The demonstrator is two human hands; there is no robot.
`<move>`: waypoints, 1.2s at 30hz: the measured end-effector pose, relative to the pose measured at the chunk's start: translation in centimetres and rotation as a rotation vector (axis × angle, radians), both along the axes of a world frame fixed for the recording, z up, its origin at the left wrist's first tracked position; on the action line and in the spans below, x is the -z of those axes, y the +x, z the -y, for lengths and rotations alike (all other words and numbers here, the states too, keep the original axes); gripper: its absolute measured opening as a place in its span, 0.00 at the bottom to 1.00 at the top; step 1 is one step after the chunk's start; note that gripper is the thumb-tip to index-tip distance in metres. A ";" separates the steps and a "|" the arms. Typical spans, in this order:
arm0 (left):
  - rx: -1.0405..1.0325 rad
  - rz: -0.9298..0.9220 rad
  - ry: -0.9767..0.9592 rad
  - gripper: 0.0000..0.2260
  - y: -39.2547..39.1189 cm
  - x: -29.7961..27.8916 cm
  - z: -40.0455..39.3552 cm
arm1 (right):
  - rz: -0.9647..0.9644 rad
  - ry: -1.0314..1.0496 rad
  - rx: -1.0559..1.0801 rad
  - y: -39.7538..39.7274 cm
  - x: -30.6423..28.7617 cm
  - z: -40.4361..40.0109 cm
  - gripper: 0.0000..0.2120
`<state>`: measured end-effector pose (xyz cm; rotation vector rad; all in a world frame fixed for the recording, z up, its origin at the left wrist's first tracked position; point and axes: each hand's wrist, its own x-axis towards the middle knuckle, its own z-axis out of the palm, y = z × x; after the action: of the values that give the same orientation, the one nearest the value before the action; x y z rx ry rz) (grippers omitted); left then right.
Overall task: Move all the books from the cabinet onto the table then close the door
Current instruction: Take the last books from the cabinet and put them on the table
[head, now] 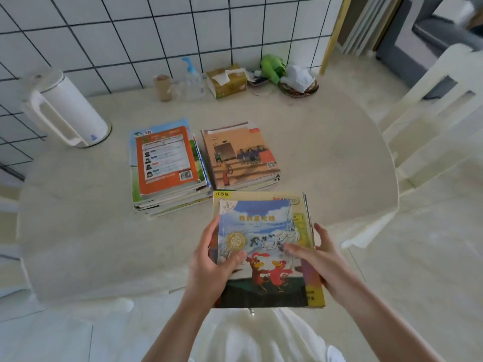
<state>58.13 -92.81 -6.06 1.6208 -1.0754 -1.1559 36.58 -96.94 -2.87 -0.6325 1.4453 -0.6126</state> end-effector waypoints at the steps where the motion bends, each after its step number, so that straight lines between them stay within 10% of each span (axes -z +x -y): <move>1: 0.009 -0.016 -0.004 0.32 0.1 0.0 0.6 | 0.024 0.031 0.028 0.0 0.0 0.7 0.56; 10: -0.052 -0.214 0.072 0.48 0.2 0.8 6.6 | 0.043 0.071 -0.089 -1.0 0.8 7.5 0.23; 16: -0.086 -0.262 0.282 0.24 0.4 0.9 10.9 | -0.030 -0.145 -0.216 -2.2 1.8 12.3 0.30; 27: -0.143 0.006 -0.081 0.34 -0.8 5.5 13.7 | -0.107 -0.538 -0.366 -3.7 7.7 18.2 0.25; 36: -0.164 -0.021 0.040 0.23 -1.3 7.7 12.7 | -0.172 -0.646 -0.519 -3.8 9.4 18.0 0.25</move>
<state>56.86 -105.49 -13.78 1.6911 -0.8933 -1.0893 32.79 -114.91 -12.22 -1.5423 1.1520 -0.6134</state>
